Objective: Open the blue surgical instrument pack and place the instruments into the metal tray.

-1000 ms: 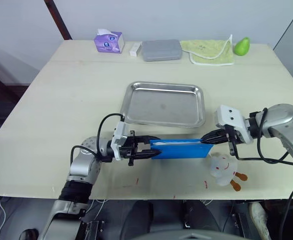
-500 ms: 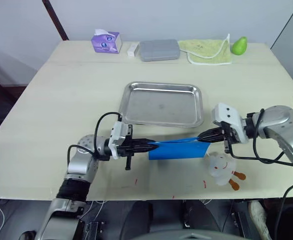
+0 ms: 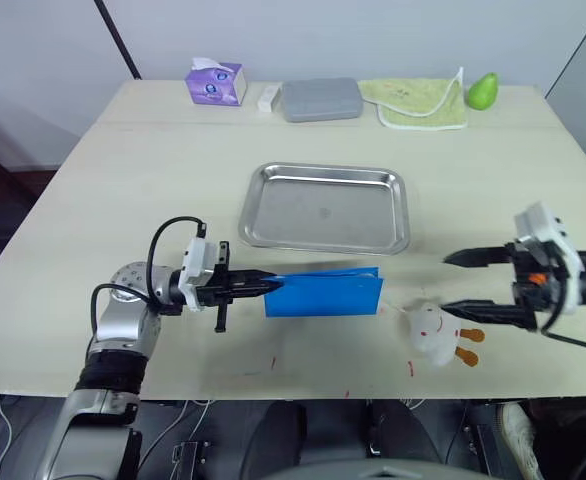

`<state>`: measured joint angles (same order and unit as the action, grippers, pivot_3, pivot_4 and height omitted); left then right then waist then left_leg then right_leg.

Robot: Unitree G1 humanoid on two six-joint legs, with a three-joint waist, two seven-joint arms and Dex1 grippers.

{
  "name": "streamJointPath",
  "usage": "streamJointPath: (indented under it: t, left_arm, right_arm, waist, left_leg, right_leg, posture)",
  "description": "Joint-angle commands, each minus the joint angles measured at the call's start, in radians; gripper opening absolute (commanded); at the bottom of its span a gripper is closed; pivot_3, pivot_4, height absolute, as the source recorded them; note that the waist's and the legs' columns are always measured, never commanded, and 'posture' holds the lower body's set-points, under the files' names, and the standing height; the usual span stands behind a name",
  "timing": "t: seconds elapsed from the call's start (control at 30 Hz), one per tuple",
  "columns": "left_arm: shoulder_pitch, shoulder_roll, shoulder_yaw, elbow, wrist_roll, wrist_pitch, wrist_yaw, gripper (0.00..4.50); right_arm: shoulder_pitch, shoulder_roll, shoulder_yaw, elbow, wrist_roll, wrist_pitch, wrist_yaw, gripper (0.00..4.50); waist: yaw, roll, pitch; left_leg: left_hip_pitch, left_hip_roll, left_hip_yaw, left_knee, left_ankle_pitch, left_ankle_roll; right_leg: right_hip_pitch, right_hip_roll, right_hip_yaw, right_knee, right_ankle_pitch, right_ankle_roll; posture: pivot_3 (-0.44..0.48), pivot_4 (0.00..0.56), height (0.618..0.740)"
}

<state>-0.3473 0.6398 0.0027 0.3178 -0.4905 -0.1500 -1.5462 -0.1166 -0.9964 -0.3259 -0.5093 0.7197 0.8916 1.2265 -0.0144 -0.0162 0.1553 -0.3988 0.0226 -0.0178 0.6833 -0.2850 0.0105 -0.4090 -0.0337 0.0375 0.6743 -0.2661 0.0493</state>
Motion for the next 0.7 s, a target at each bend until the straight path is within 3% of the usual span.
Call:
streamJointPath:
  t: [0.03,0.13,0.3,0.53,0.7]
  left_arm:
    - [-0.014,0.032,0.03,0.041,0.016,-0.05,-0.047,0.0]
    - [-0.025,0.035,0.025,0.052,0.012,-0.062,-0.05,0.0]
    - [-0.031,0.032,0.015,0.045,0.014,-0.085,-0.05,0.0]
    - [-0.02,0.029,0.005,0.009,0.013,-0.087,-0.034,0.0]
    - [0.004,0.017,0.003,-0.024,0.012,-0.08,-0.01,0.0]
  right_arm:
    - [0.156,-0.014,-0.189,-0.089,0.018,-0.003,0.003,4.42]
    - [0.242,0.002,-0.223,-0.149,0.019,-0.007,-0.049,4.42]
    - [0.252,0.051,-0.058,-0.192,-0.072,-0.046,-0.212,4.42]
    - [0.215,0.055,0.143,-0.148,-0.195,-0.095,-0.309,4.42]
    - [0.184,0.045,0.222,-0.124,-0.241,-0.118,-0.323,2.77]
  waist:
    - [0.004,0.0,0.0]
    - [0.0,0.0,0.0]
    - [0.0,-0.001,0.0]
    - [0.002,-0.001,0.0]
    - [0.004,-0.001,0.0]
  left_leg:
    - [0.0,0.0,0.0,0.0,0.0,0.0]
    - [0.0,0.0,0.001,0.0,0.0,0.0]
    - [0.001,0.0,0.001,0.0,0.0,0.0]
    - [0.001,0.0,0.001,0.001,0.0,0.0]
    - [0.0,0.0,0.001,0.001,0.0,0.0]
  right_leg:
    - [0.0,0.0,0.0,0.0,0.0,0.0]
    - [0.0,0.0,0.001,0.0,0.0,0.0]
    - [0.0,0.001,0.001,0.001,0.0,0.0]
    - [0.0,0.0,0.001,0.0,0.0,0.0]
    - [0.0,0.0,0.001,0.0,0.0,0.0]
  posture:
    - [0.0,0.15,0.74]
    - [0.0,0.15,0.74]
    - [0.0,0.15,0.74]
    - [0.0,0.15,0.74]
    - [0.0,0.15,0.74]
